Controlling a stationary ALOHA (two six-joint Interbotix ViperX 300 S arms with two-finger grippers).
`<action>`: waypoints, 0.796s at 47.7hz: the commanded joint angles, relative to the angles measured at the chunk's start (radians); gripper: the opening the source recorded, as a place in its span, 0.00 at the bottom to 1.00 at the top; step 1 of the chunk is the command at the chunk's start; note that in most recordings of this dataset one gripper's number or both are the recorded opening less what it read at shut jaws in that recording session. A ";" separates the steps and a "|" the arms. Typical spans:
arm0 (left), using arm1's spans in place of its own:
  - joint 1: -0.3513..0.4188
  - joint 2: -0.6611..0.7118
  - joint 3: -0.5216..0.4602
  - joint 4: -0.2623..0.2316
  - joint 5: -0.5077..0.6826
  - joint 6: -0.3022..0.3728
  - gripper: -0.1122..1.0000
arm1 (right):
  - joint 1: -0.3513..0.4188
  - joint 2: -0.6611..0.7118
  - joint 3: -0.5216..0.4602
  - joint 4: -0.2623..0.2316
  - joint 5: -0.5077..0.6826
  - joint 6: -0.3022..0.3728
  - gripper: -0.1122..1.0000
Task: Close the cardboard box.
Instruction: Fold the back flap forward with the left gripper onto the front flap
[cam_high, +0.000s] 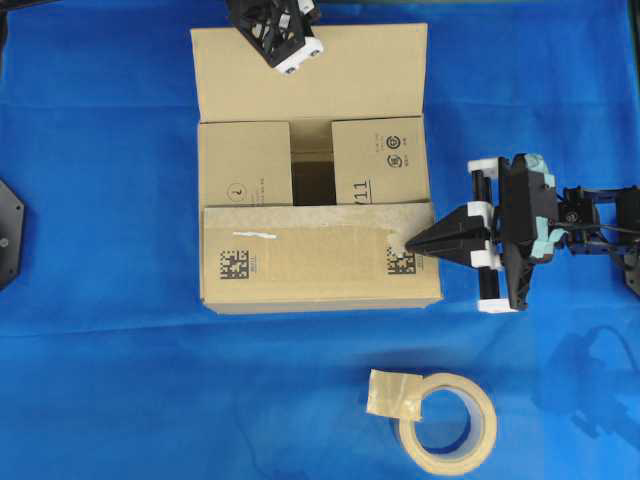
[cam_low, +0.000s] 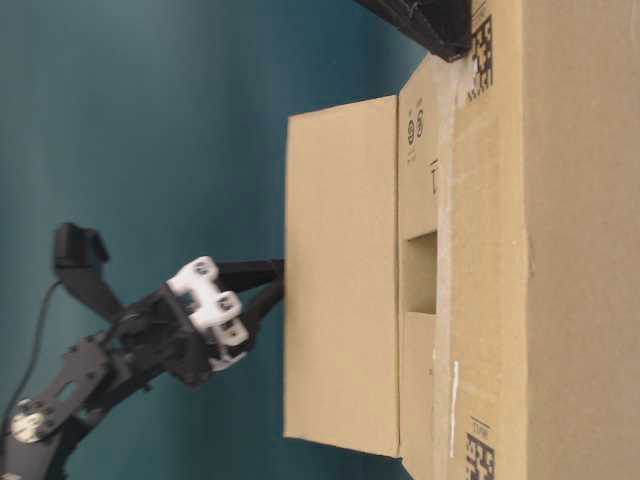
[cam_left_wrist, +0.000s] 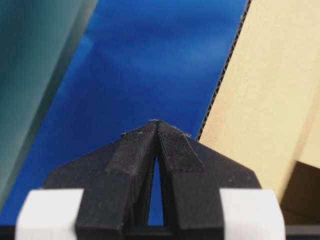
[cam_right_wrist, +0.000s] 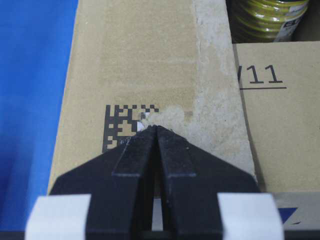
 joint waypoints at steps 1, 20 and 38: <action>-0.026 -0.060 -0.015 -0.003 0.012 0.000 0.10 | -0.008 -0.002 -0.008 -0.002 -0.005 -0.002 0.10; -0.173 -0.172 0.126 -0.005 0.018 -0.040 0.10 | -0.035 -0.003 -0.006 -0.002 -0.005 -0.002 0.10; -0.313 -0.253 0.356 -0.005 -0.232 -0.150 0.10 | -0.054 -0.002 -0.009 -0.002 -0.005 -0.003 0.10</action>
